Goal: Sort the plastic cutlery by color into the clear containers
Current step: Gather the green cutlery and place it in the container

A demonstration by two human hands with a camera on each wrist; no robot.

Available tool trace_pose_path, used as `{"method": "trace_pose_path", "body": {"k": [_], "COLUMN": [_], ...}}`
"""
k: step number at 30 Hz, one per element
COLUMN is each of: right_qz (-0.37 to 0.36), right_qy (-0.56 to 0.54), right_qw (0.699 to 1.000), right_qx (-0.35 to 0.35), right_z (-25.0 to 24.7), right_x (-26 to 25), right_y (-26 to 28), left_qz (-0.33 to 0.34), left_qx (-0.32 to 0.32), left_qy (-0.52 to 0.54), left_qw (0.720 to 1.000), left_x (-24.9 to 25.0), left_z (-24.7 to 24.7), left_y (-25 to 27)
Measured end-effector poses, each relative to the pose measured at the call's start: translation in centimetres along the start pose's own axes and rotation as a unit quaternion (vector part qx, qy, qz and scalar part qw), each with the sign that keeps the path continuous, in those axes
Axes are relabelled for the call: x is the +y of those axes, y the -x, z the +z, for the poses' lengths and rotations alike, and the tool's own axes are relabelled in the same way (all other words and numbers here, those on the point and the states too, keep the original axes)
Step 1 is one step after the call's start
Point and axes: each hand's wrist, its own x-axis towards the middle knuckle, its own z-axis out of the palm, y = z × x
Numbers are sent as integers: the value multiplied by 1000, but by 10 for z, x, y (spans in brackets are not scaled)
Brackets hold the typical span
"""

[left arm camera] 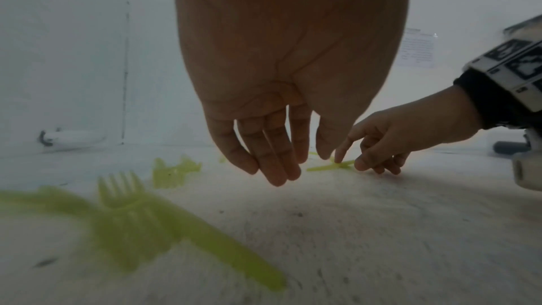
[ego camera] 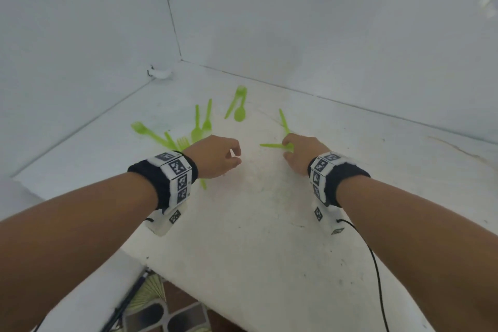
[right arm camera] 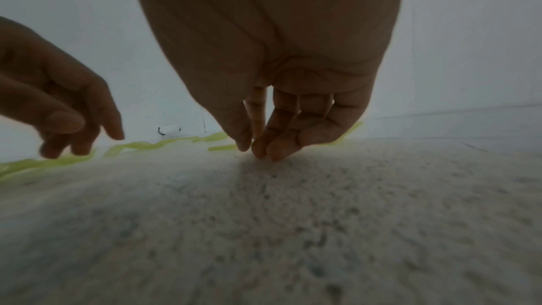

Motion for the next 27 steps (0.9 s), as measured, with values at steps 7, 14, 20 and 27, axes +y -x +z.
{"method": "trace_pose_path", "body": {"k": [7,14,20,27], "right_qz": [5,-29,-17,117], "right_qy": [22,14,26,-32], "right_qw": [1000,999,999,993], "right_qx": [-14,-21,-15,-4], "right_z": [-3,-4,-3,-3], "right_x": [27,45,42,34], "right_y": [6,15,12,-12], "left_qz": [79,193,242,282], "left_qx": [3,58,11,63], "left_qy": [-156,-323,-377,-255], "left_qw": [985,925,894,923], "left_x": [45,96,96,49], "left_z": [-1,28,27,9], "left_y": [-78,-121,-135,-125]}}
